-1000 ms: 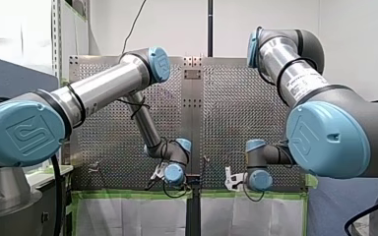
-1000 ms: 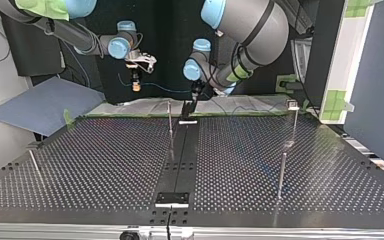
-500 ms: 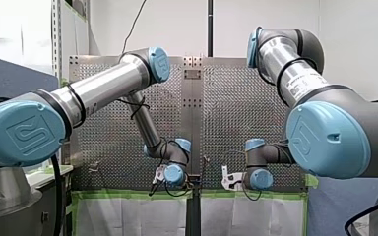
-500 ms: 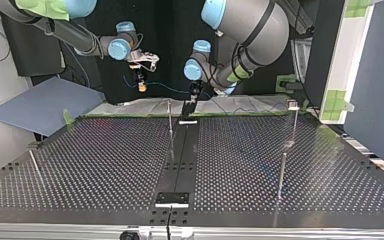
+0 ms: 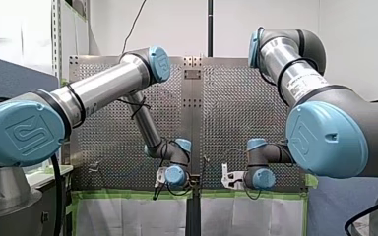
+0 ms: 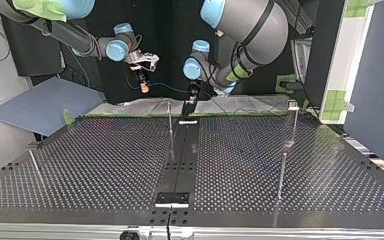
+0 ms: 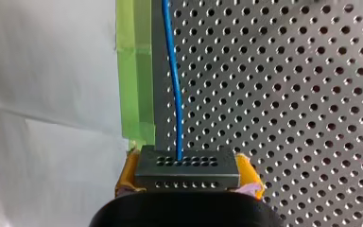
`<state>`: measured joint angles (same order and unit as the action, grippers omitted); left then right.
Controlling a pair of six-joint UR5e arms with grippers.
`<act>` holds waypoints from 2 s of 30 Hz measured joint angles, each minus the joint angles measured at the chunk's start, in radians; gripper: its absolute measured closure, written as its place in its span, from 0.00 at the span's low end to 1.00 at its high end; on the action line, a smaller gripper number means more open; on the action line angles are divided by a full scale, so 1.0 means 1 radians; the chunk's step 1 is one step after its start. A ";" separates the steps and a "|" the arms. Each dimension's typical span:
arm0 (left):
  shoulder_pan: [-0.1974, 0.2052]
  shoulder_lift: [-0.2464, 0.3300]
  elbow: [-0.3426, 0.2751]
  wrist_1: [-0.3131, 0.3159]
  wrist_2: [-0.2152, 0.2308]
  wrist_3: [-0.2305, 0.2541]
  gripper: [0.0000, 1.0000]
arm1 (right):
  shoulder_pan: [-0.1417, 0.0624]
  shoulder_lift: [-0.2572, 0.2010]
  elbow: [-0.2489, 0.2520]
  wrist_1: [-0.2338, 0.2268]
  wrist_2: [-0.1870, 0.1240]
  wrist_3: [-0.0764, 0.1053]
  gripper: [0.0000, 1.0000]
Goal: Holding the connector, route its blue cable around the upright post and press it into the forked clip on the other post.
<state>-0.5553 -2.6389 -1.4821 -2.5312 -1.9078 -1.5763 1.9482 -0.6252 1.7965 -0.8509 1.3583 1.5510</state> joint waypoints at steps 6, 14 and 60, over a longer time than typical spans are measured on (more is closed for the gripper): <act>-0.002 0.000 0.000 0.018 -0.005 -0.065 0.00 | -0.001 0.000 -0.001 -0.002 -0.033 0.003 1.00; -0.003 0.000 0.000 0.024 -0.034 -0.153 0.00 | -0.002 0.000 -0.001 -0.003 -0.075 0.006 1.00; -0.063 0.000 0.000 0.041 -0.223 -0.222 0.91 | -0.022 0.000 -0.001 0.009 -0.060 0.013 1.00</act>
<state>-0.6187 -2.6391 -1.4824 -2.4904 -2.1311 -1.7983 1.9261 -0.6249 1.7956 -0.8424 1.2984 1.5642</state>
